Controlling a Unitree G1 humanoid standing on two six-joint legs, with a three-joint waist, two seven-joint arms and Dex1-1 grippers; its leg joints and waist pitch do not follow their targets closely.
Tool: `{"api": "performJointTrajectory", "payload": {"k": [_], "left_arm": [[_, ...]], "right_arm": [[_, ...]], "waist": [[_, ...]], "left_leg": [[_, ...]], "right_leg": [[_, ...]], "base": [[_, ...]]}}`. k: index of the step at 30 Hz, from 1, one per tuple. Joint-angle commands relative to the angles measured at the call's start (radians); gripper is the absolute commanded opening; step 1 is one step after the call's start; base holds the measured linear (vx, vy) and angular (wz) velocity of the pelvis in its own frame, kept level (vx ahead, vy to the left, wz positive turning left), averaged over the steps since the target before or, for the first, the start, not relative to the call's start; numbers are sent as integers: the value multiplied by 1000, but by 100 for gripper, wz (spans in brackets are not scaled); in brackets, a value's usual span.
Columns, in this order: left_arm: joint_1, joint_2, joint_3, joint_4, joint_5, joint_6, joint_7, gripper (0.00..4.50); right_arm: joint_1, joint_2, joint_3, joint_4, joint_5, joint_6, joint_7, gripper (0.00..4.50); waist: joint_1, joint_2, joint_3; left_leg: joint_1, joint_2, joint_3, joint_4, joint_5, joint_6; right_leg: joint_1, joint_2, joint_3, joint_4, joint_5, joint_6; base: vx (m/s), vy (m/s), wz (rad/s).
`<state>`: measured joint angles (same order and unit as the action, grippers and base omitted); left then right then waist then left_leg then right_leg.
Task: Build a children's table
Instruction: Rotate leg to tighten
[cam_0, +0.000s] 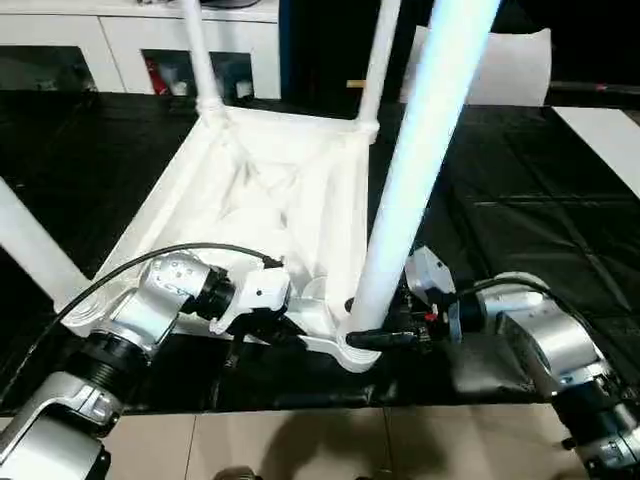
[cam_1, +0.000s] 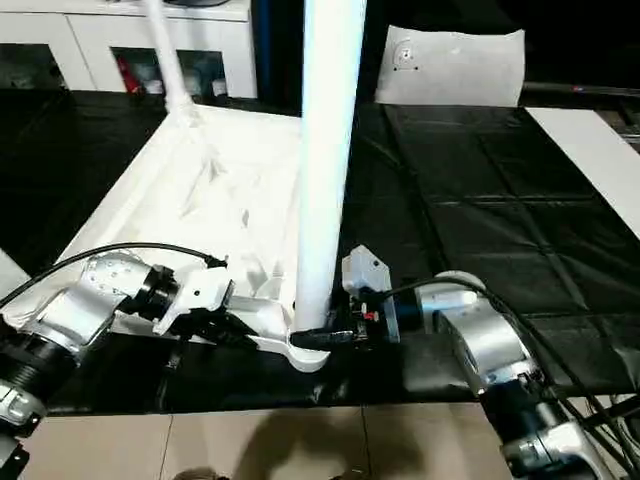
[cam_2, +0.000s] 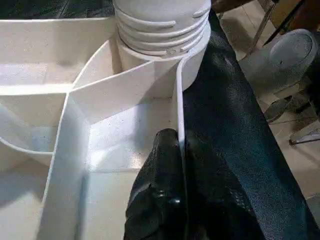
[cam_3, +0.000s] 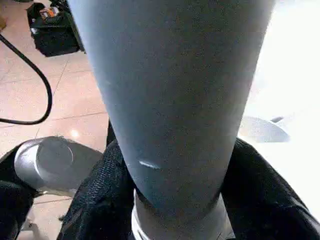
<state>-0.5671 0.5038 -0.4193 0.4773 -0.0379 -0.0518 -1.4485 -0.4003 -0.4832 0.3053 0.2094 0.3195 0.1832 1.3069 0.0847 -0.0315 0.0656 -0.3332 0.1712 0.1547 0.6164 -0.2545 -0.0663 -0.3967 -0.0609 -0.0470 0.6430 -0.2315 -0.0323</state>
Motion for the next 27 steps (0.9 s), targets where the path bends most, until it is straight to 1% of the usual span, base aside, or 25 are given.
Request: {"api": "performJointTrajectory", "payload": {"k": [1, 2, 3, 5, 6, 8, 9, 10, 11, 12, 13, 14, 15, 16, 18, 19, 20, 21, 22, 23, 25, 26, 27], "left_arm": [[-13, -17, -23, 4, 9, -11, -21, 0], [-13, -21, -18, 7, 6, 0, -12, 0], [-13, -23, -14, 9, 4, 8, -5, 0], [-13, -34, -2, 12, 5, 22, 25, 0], [-13, -36, 0, 12, 5, 24, 30, 0], [-19, -61, 19, 21, 17, 49, 102, 0], [-19, -61, 19, 21, 17, 49, 102, 0], [-19, -63, 21, 22, 17, 54, 109, 0], [-20, -67, 24, 22, 18, 60, 118, 0], [-23, -82, 34, 22, 19, 83, 153, 0], [-29, -106, 47, 26, 23, 122, 208, 0], [-36, -132, 61, 33, 23, 151, 259, 0], [-40, -144, 68, 36, 22, 163, 281, 0], [-48, -176, 85, 42, 18, 198, 333, 0], [-63, -227, 107, 53, 25, 223, 419, 0], [-71, -259, 121, 56, 28, 243, 475, 0], [-75, -279, 130, 56, 31, 256, 511, 0], [-79, -301, 140, 54, 30, 277, 547, 0], [-81, -319, 146, 49, 31, 292, 574, 0], [-81, -319, 146, 49, 31, 292, 574, 0], [-83, -346, 155, 36, 37, 311, 617, 0], [-83, -346, 155, 36, 37, 311, 617, 0], [-84, -361, 155, 27, 46, 311, 638, 0]], "right_arm": [[-5, 0, 16, 10, 5, 9, 36, 198], [-3, 4, 15, 9, 9, 17, 37, 198], [-2, 7, 15, 8, 11, 23, 36, 198], [11, 17, 11, -9, 21, 45, 23, 198], [13, 18, 10, -12, 22, 47, 21, 198], [33, 51, -13, -30, 27, 71, -56, 198], [33, 51, -13, -30, 27, 71, -56, 198], [35, 55, -16, -32, 27, 74, -66, 198], [38, 60, -20, -35, 28, 78, -79, 198], [42, 80, -27, -34, 9, 79, -136, 198], [46, 111, -36, -33, -15, 86, -217, 198], [47, 143, -45, -30, -37, 92, -292, 198], [47, 157, -48, -29, -45, 98, -323, 198], [45, 196, -59, -29, -58, 122, -396, 197], [35, 270, -81, -24, -72, 168, -515, 197], [21, 320, -91, -10, -84, 186, -589, 196], [12, 352, -96, -1, -91, 197, -637, 196], [-4, 387, -101, 16, -95, 209, -685, 196], [-19, 419, -108, 33, -99, 222, -733, 196], [-19, 419, -108, 33, -99, 222, -733, 196], [-42, 471, -128, 65, -111, 251, -821, 196], [-42, 471, -128, 65, -111, 251, -821, 196], [-53, 504, -148, 87, -113, 263, -871, 196]], "waist": [[-10, -8, -56], [-10, -5, -51], [-10, -7, -52], [-10, -6, -50], [-10, -4, -48], [-10, -3, -43], [-11, -6, -41], [-11, -7, -41], [-14, -6, -40], [-15, -5, -36], [-21, -3, -34], [-22, -4, -32], [-29, -7, -30], [-34, -8, -29], [-39, -9, -29], [-48, -7, -33], [-50, -7, -34], [-56, -5, -35], [-58, -5, -34], [-60, -4, -36], [-61, -4, -39], [-62, -3, -41], [-61, -7, -43]], "left_leg": [[-8, 58, -5, -70, 83, 126], [-8, 58, -5, -71, 77, 123], [-8, 58, -4, -71, 70, 118], [-9, 58, -5, -73, 66, 113], [-8, 58, -4, -73, 62, 112], [-8, 60, -4, -76, 38, 101], [-8, 59, -5, -79, 18, 89], [-9, 57, -6, -80, 10, 83], [-9, 58, -6, -82, -11, 71], [-9, 58, -6, -84, -22, 67], [-8, 59, -5, -87, -50, 44], [-9, 57, -7, -88, -60, 36], [-9, 52, -7, -91, -84, 24], [-10, 50, -7, -91, -91, 15], [-12, 47, -9, -94, -98, 11], [-12, 47, -9, -98, -89, 8], [-12, 46, -9, -99, -83, 10], [-17, 45, -9, -99, -71, 14], [-18, 45, -8, -99, -69, 15], [-19, 44, -7, -97, -56, 20], [-19, 43, -4, -95, -10, 38], [-20, 43, -4, -96, 0, 41], [-18, 42, -2, -95, 16, 50]], "right_leg": [[59, -87, 56, -61, 58, -275], [57, -86, 56, -62, 51, -274], [58, -86, 56, -63, 45, -273], [58, -85, 57, -63, 43, -271], [56, -85, 57, -64, 42, -271], [53, -87, 59, -70, 13, -265], [56, -87, 59, -73, -19, -258], [57, -86, 59, -76, -39, -252], [57, -87, 59, -81, -81, -240], [54, -87, 60, -84, -101, -235], [51, -86, 61, -90, -151, -222], [51, -86, 60, -93, -174, -216], [50, -84, 60, -101, -240, -195], [50, -84, 60, -105, -298, -174], [48, -82, 60, -113, -347, -150], [48, -81, 58, -116, -351, -135], [47, -81, 58, -117, -339, -137], [48, -78, 58, -114, -308, -144], [47, -78, 58, -115, -300, -148], [47, -79, 59, -113, -269, -157], [51, -76, 59, -106, -162, -177], [52, -75, 59, -102, -134, -186], [54, -74, 58, -101, -89, -192]], "base": [[0, 0, 0], [0, 0, 0], [0, 0, 0], [0, 0, 0], [0, 0, 0], [0, 0, 0], [0, 0, 0], [0, 0, 0], [0, 0, 0], [0, 0, 0], [0, 0, 0], [0, 0, 0], [0, 0, 0], [0, 0, 0], [0, 0, 0], [0, 0, 0], [0, 0, 0], [0, 0, 0], [0, 0, 0], [0, 0, 0], [0, 0, 0], [0, 0, 0], [0, 0, 0]]}}
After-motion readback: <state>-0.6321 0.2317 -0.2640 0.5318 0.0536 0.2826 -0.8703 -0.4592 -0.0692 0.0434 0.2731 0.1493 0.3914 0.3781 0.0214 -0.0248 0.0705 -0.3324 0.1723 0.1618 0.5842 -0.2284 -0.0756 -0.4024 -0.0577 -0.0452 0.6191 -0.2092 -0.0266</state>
